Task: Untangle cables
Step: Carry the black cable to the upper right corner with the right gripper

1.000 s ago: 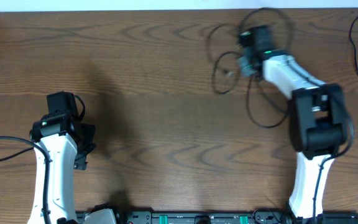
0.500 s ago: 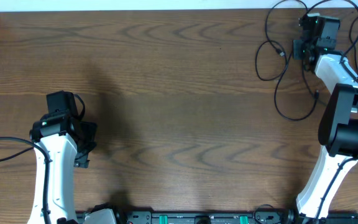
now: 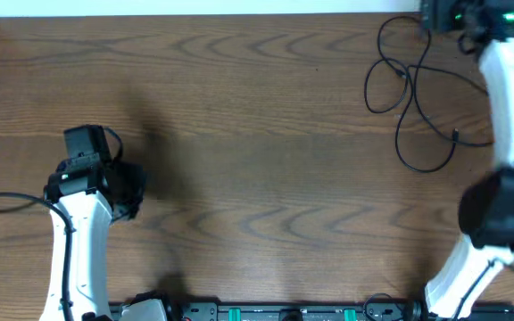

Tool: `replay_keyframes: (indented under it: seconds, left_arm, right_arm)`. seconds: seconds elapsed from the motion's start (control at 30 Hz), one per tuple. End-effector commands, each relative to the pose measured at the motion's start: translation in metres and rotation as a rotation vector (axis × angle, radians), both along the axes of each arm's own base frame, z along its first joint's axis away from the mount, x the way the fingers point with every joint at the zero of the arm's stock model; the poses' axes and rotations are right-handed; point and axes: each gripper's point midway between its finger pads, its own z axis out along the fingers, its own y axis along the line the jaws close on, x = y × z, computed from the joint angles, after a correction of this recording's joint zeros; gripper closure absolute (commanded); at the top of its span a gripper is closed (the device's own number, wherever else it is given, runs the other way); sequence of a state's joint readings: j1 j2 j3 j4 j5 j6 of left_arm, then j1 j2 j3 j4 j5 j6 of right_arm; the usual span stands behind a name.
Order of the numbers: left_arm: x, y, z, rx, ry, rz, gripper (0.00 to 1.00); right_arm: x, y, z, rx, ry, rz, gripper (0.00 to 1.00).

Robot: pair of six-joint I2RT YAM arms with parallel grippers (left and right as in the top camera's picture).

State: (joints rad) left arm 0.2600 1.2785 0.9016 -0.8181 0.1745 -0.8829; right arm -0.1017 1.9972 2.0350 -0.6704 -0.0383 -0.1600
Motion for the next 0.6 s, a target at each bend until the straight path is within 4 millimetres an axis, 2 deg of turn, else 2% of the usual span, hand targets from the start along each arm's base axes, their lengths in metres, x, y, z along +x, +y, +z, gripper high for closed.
replay_keyframes:
  seconds: [0.0, 0.07, 0.17, 0.2, 0.23, 0.33, 0.37, 0.57]
  left_arm:
    - [0.011, -0.036, 0.014, -0.044, -0.104, -0.265, 0.45]
    - [0.011, -0.041, 0.021, 0.012, -0.123, -0.312, 0.44]
    - [0.01, -0.047, 0.032, 0.086, -0.155, -0.353, 0.4]
    - [0.01, -0.05, 0.035, 0.096, -0.169, -0.365, 0.23]
    - [0.01, -0.052, 0.037, 0.103, -0.178, -0.375, 0.0]
    - [0.01, -0.059, 0.039, 0.102, -0.186, -0.401, 0.0]
    - [0.01, -0.059, 0.039, 0.102, -0.185, -0.402, 0.0]
    - [0.01, -0.059, 0.039, 0.102, -0.185, -0.402, 0.0]
  right_arm:
    - [-0.046, -0.008, 0.095, 0.012, -0.17, -0.038, 0.01]
    - [-0.069, -0.011, 0.124, 0.0, -0.244, -0.047, 0.01]
    - [-0.108, -0.01, 0.152, -0.017, -0.332, -0.052, 0.01]
    - [-0.123, -0.006, 0.157, -0.014, -0.359, -0.05, 0.01]
    - [-0.134, -0.003, 0.161, -0.007, -0.379, -0.051, 0.01]
    - [-0.176, 0.014, 0.176, 0.035, -0.489, -0.026, 0.01]
    - [-0.199, 0.021, 0.188, 0.048, -0.568, -0.019, 0.01]
    - [-0.288, 0.032, 0.234, 0.024, -0.823, -0.004, 0.01]
